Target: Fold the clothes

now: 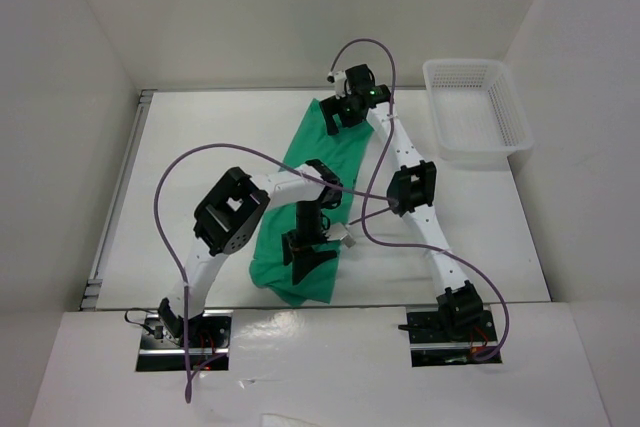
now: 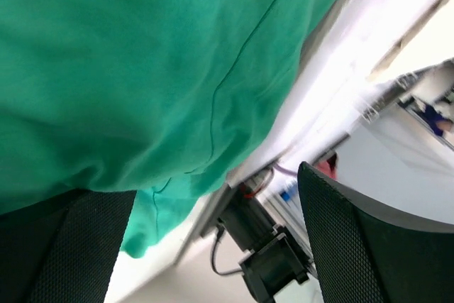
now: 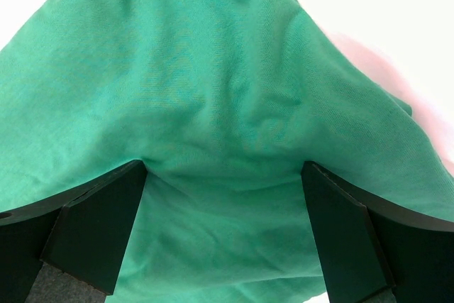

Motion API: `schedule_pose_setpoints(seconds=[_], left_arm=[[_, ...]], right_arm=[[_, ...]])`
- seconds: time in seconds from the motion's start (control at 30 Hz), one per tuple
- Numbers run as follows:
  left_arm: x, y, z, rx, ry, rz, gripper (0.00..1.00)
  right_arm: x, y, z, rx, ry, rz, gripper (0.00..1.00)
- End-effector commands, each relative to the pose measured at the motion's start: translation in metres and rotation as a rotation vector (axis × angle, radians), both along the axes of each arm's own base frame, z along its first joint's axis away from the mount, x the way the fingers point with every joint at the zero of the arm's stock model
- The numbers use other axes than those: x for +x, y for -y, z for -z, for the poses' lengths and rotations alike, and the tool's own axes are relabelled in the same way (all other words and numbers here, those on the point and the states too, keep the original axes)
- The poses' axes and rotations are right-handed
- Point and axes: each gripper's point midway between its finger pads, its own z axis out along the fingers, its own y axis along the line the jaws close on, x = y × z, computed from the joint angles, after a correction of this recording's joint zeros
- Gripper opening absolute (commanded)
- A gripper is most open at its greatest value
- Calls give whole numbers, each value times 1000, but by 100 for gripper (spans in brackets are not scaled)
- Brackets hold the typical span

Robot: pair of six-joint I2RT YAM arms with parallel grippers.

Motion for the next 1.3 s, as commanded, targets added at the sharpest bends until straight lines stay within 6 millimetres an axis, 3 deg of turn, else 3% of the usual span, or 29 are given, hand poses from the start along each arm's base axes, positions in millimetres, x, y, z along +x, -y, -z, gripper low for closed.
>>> schedule_pose_setpoints(seconds=[0.0, 0.07, 0.13, 0.17, 0.2, 0.23, 0.27, 0.33, 0.37, 0.57, 0.6, 0.67, 0.7, 0.73, 0.77, 0.8, 0.87, 0.9, 0.93, 0.97, 1.0, 1.03, 1.13, 1.17, 1.27], left_arm=[[42, 57, 23, -270, 155, 39, 99], [52, 69, 10, -307, 197, 30, 99], [67, 71, -6, -329, 236, -13, 99], [71, 74, -20, -346, 253, -12, 99], [76, 72, -23, -341, 255, -33, 99], [77, 75, -31, -365, 268, -35, 99], [78, 72, -39, -371, 276, -44, 99], [75, 69, -48, -373, 282, -51, 99], [75, 64, -57, -376, 292, -73, 99], [82, 44, -99, -433, 396, -137, 99], [89, 36, -103, -435, 411, -167, 99], [95, 26, -122, -467, 442, -206, 99], [101, 12, -123, -462, 445, -253, 99], [105, 4, -131, -472, 470, -277, 99], [107, -3, -134, -478, 474, -307, 99], [115, -23, -140, -484, 484, -381, 99], [124, -47, -146, -493, 496, -477, 99], [132, -60, -149, -500, 514, -531, 99], [147, -90, -154, -510, 541, -649, 99], [154, -106, -155, -511, 550, -708, 99], [165, -136, -159, -501, 583, -809, 99], [166, -149, -160, -502, 594, -844, 99], [171, -189, -160, -466, 634, -978, 99], [166, -198, -157, -444, 638, -1002, 99], [163, -221, -154, -388, 670, -1092, 99]], right_arm=[[5, -17, -15, 16, 66, -36, 99], [7, -16, -33, 16, 96, -28, 99], [8, -14, -48, 14, 117, -19, 99], [10, -11, -69, 9, 151, -16, 99], [8, -11, -73, 7, 147, -16, 99], [8, -8, -82, -1, 160, -4, 99], [8, -4, -105, -4, 195, 12, 99], [8, 1, -119, -20, 216, 19, 99], [5, 4, -143, -16, 248, 28, 99], [-10, 25, -186, -47, 272, 75, 99], [-14, 30, -200, -53, 289, 89, 99], [-22, 32, -204, -56, 281, 88, 99], [-25, 38, -224, -60, 315, 108, 99], [-29, 42, -227, -69, 317, 117, 99], [-31, 44, -221, -82, 302, 123, 99], [-36, 46, -227, -81, 304, 123, 99], [-41, 48, -203, -107, 243, 117, 99], [-44, 49, -201, -112, 230, 115, 99], [-47, 48, -176, -126, 160, 111, 99], [-49, 45, -167, -115, 132, 109, 99], [-49, 45, -155, -126, 105, 106, 99], [-49, 39, -138, -111, 63, 94, 99], [-44, 28, -118, -113, 42, 86, 99], [-42, 29, -112, -123, 39, 93, 99], [-50, 8, -90, -119, -10, 42, 99]])
